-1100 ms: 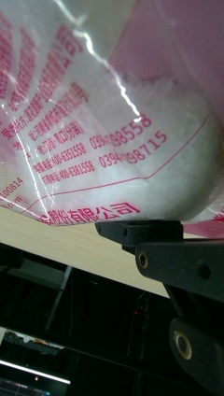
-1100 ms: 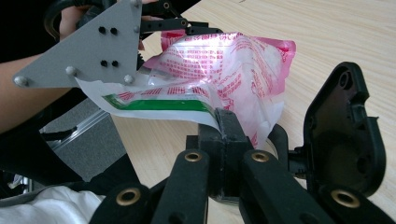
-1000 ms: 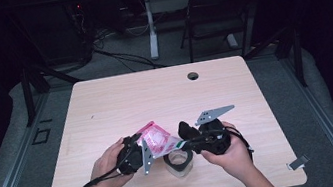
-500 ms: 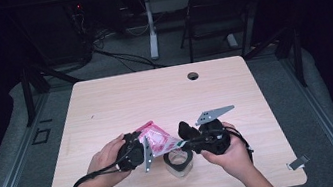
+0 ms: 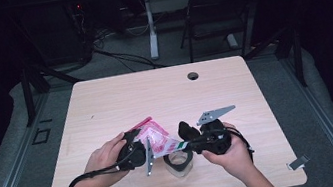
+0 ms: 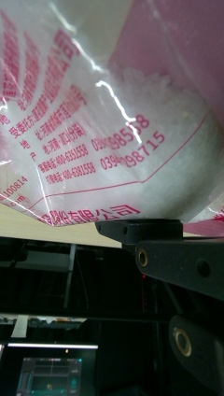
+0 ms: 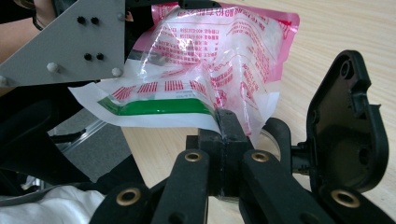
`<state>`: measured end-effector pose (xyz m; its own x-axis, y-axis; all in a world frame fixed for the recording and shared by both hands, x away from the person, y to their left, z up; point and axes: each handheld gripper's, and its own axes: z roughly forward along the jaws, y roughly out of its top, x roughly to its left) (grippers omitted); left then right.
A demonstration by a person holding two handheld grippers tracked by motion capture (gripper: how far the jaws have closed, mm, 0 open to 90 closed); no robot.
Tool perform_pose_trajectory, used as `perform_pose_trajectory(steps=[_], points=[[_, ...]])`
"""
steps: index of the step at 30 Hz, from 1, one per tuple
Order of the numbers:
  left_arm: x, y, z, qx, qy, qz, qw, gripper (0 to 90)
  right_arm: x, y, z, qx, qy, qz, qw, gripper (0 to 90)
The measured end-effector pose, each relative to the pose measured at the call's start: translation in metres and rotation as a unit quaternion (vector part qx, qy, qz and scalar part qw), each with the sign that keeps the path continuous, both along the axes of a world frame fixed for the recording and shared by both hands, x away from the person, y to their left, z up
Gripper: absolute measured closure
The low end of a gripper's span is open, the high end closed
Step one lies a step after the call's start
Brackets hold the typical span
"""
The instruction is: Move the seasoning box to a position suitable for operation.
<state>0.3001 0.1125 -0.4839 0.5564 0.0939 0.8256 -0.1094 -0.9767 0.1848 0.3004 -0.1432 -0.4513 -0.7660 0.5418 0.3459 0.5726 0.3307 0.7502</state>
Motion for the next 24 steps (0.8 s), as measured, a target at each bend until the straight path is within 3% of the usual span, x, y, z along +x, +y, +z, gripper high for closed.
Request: perform_pose_trajectory(steps=[8, 17, 24], points=[[-0.0026, -0.0018, 0.0001, 0.017, -0.019, -0.009, 0.9996, 61.1, 0.0023, -0.0011, -0.004, 0.002, 0.01, 0.002, 0.9999, 90.0], [-0.0053, -0.0011, -0.0002, 0.015, -0.031, -0.011, 0.9994, 61.9, 0.0012, -0.0003, -0.0048, 0.001, 0.011, 0.003, 0.9999, 90.0], [-0.0089, -0.0031, 0.0015, 0.033, -0.058, -0.014, 0.9977, 62.0, 0.0009, -0.0012, -0.0051, 0.001, 0.011, 0.005, 0.9999, 90.0]])
